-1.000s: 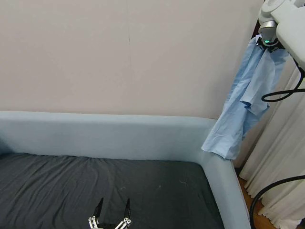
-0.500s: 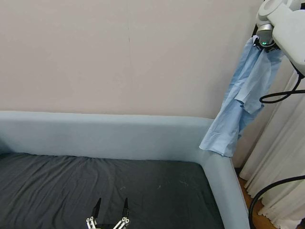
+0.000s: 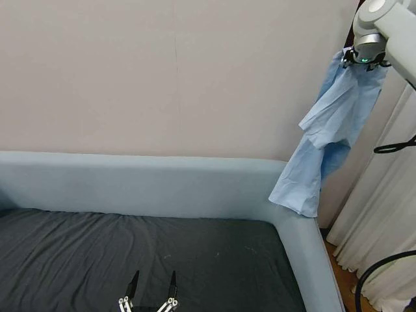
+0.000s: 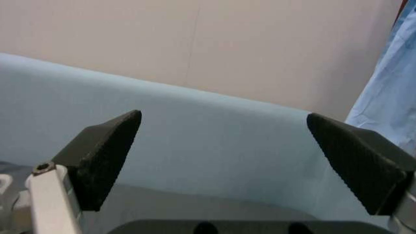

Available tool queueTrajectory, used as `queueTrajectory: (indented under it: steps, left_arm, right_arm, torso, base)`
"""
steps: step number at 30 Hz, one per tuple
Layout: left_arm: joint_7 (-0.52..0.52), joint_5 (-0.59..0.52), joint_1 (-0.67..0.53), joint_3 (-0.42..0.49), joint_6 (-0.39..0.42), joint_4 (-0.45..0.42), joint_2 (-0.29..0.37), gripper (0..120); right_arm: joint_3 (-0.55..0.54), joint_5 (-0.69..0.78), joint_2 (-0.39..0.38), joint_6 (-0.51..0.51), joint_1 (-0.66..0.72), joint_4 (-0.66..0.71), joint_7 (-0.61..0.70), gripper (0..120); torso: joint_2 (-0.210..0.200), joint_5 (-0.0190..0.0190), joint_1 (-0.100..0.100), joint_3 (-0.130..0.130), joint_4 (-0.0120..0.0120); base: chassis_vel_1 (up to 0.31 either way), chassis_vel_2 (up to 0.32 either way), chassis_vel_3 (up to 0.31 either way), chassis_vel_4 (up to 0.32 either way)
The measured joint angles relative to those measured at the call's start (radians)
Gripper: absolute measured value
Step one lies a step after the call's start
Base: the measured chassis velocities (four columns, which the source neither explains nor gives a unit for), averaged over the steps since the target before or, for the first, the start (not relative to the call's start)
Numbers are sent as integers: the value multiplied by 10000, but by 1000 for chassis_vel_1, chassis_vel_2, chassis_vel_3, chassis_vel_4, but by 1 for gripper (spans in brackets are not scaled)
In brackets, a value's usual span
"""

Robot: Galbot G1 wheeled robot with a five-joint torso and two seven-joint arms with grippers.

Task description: Pick up the clothes from the sofa and hang them on the clothes hanger.

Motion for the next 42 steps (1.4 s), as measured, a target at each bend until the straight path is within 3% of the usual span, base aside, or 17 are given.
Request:
queueTrajectory:
  steps: [7, 12, 16, 20, 21, 25, 26, 28, 30, 33, 36, 42]
  left_arm:
    - [5, 99, 9, 105, 9, 14, -65, 100]
    - [10, 195, 3, 145, 41, 14, -106, 100]
    - [24, 302, -1, 161, 49, 12, -159, 100]
    - [34, 388, -9, 161, 58, 53, -219, 100]
    - [34, 388, -9, 161, 58, 53, -219, 100]
    - [50, 404, -57, 104, 69, 151, -279, 100]
    - [50, 404, -57, 104, 69, 151, -279, 100]
    - [58, 406, -121, 86, 70, 226, -338, 100]
    - [67, 422, -184, 100, 81, 278, -386, 100]
    - [72, 474, -244, 152, 97, 327, -397, 100]
    - [73, 494, -284, 177, 117, 363, -399, 100]
    - [76, 498, -429, 198, 209, 454, -404, 100]
  right_arm:
    - [-50, 806, -1019, 0, 71, 2101, 422, 98]
    - [73, 1135, -1657, 0, -25, 3424, 679, 100]
    - [367, 562, -2414, 6, -432, 4839, -24, 100]
    - [1418, -953, -4397, 170, -1986, 7372, -2073, 100]
    - [1418, -953, -4397, 170, -1986, 7372, -2073, 100]
    - [2094, -3179, -7216, 1499, -3672, 9768, -5542, 100]
    - [2094, -3179, -7216, 1499, -3672, 9768, -5542, 100]
    - [2105, -3994, -8502, 2254, -4374, 10612, -6372, 100]
    - [1659, -4642, -9594, 2742, -4497, 11184, -6706, 100]
    - [999, -5065, -10214, 3074, -4189, 11416, -6834, 100]
    - [685, -5223, -10410, 3244, -4023, 11491, -6844, 100]
    - [-1527, -5861, -10908, 3886, -2765, 11668, -6743, 100]
  torso:
    - [0, -1, 0, -1, 1]
    - [0, 4, -1, -1, 0]
    - [0, 5, 0, -1, 4]
    - [-1, 12, 0, 1, 1]
    - [-1, 12, 0, 1, 1]
    - [0, 7, -2, -3, -7]
    - [0, 7, -2, -3, -7]
    - [0, 7, -1, -2, -3]
    - [1, 1, -2, -4, -6]
    - [1, 4, -2, -2, -2]
    - [0, 5, -2, -2, -1]
    - [0, -8, -2, 0, 4]
  base:
    - [0, 0, 0, 0]
    - [0, 0, 0, 0]
    - [0, 0, 0, 0]
    - [0, 0, 0, 0]
    - [0, 0, 0, 0]
    - [0, 0, 0, 0]
    - [0, 0, 0, 0]
    - [0, 0, 0, 0]
    - [0, 0, 0, 0]
    - [0, 0, 0, 0]
    - [0, 0, 0, 0]
    - [0, 0, 0, 0]
